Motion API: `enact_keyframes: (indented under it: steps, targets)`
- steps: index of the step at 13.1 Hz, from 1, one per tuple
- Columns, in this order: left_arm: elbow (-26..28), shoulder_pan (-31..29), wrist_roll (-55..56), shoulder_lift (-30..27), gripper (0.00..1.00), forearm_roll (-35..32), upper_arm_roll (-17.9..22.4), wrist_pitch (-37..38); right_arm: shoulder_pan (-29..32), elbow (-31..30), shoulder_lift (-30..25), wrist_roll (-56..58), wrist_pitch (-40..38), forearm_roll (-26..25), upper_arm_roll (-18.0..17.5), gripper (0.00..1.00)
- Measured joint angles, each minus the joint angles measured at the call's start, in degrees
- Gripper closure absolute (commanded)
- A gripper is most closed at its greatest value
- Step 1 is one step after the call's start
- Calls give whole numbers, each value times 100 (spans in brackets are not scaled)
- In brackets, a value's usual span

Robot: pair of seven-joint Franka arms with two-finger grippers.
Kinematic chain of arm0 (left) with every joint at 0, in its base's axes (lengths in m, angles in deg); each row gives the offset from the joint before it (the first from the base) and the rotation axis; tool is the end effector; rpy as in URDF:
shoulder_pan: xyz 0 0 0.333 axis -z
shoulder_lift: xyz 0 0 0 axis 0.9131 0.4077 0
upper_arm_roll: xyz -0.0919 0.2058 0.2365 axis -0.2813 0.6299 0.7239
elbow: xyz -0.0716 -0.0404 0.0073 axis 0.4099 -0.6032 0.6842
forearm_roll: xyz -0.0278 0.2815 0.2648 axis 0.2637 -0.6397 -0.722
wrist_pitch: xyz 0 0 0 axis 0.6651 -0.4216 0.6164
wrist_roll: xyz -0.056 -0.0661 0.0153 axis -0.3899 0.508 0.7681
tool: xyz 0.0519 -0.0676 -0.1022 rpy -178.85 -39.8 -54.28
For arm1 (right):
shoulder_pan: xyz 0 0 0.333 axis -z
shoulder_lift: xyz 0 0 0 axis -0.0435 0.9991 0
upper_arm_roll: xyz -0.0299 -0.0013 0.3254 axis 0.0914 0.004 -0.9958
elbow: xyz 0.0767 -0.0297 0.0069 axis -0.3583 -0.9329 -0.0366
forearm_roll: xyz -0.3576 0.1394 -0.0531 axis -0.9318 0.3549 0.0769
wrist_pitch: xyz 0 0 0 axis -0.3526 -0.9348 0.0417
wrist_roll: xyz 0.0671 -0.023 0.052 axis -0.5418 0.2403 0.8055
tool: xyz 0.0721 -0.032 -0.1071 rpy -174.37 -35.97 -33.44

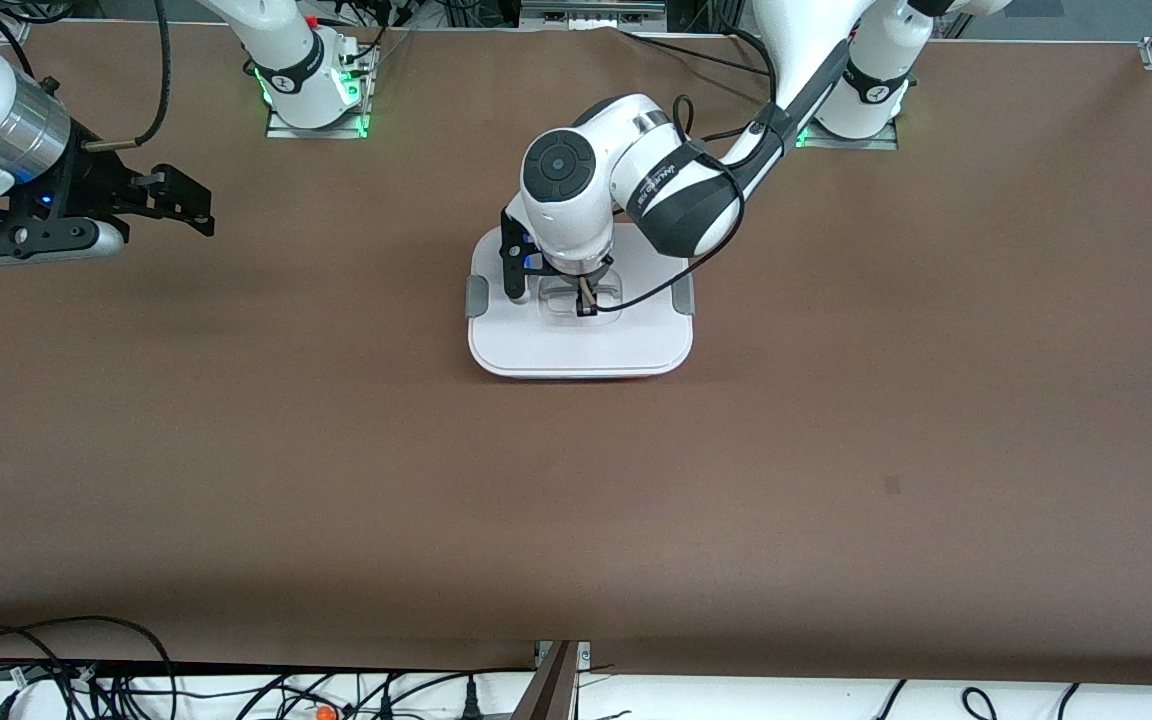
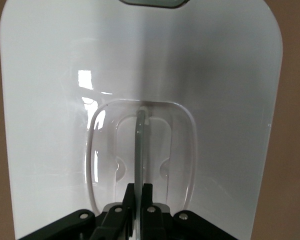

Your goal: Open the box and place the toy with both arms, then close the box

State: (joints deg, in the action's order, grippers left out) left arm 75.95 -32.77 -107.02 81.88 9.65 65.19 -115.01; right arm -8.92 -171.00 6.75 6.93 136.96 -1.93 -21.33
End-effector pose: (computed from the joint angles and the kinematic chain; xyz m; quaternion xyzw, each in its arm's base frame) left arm 0.4999 -0.5113 0.3354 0.7384 -0.6711 -0.0649 0.0128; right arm 0.5423 0.0938 0.5898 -0.9984 -0.0381 0.0379 0.0175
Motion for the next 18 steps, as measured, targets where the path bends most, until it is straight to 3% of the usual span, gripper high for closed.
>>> enact_keyframes:
  steps: [4, 5, 6, 15, 18]
  targets:
    - [0, 12, -1, 0, 100, 0, -2, 5, 0, 0, 0, 0, 4, -1, 0, 0]
    - [0, 16, -1, 0, 79, 0, -4, 9, 0, 0, 0, 0, 6, -1, 0, 0]
    - [0, 18, -1, 0, 1, 0, -4, 11, 0, 0, 0, 0, 7, -1, 0, 0]
    - [-141, -64, 31, -172, 0, 12, 8, 71, -77, 0, 3, -10, 49, -1, -9, 0]
    - [-214, -404, 59, -698, 0, 68, 441, 299, -88, 0, 8, -20, 79, -1, -24, 0]
